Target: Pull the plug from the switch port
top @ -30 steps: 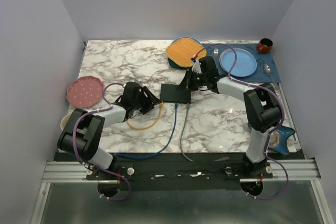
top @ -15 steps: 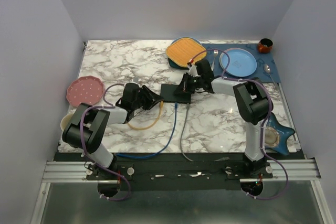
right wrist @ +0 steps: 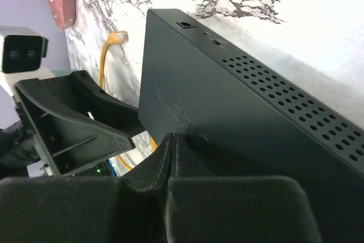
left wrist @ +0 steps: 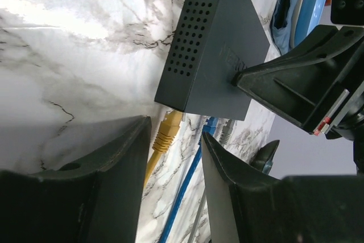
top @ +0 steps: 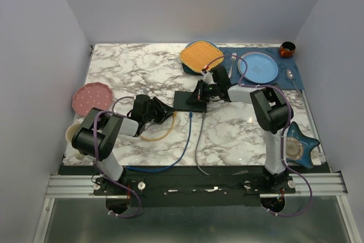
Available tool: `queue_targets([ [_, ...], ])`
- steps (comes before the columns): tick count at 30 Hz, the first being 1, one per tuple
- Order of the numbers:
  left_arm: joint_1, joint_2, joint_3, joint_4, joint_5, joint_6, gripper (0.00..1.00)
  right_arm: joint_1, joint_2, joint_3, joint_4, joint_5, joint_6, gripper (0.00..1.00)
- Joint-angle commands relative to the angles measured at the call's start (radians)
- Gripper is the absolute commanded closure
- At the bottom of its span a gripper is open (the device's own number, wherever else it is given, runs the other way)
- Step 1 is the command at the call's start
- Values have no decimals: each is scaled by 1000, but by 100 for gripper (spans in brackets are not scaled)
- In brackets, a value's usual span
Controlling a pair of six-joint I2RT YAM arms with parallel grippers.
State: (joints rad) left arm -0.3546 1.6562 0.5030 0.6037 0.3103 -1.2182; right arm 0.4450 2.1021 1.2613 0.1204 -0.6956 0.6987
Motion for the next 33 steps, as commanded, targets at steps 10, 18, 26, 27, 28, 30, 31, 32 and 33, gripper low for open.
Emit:
queue_targets([
  [10, 6, 97, 14, 122, 32, -75, 54, 6, 41, 12, 18, -24, 12, 95],
  [18, 6, 99, 22, 96, 18, -79, 57, 6, 44, 13, 19, -21, 13, 95],
  [26, 6, 113, 22, 91, 21, -84, 66, 6, 45, 9, 19, -18, 13, 96],
  [27, 6, 116, 20, 97, 23, -86, 66, 6, 47, 9, 19, -16, 15, 96],
  [28, 6, 116, 20, 100, 27, -86, 67, 6, 47, 9, 19, -18, 13, 96],
  [30, 6, 122, 19, 105, 29, -86, 67, 6, 47, 9, 19, -18, 15, 96],
  [31, 6, 123, 19, 103, 30, -86, 67, 6, 47, 9, 19, -18, 15, 96],
  [32, 6, 125, 19, 105, 30, -86, 67, 6, 47, 9, 19, -16, 16, 96],
  [33, 6, 128, 19, 103, 32, -86, 67, 4, 49, 9, 19, -18, 16, 96],
])
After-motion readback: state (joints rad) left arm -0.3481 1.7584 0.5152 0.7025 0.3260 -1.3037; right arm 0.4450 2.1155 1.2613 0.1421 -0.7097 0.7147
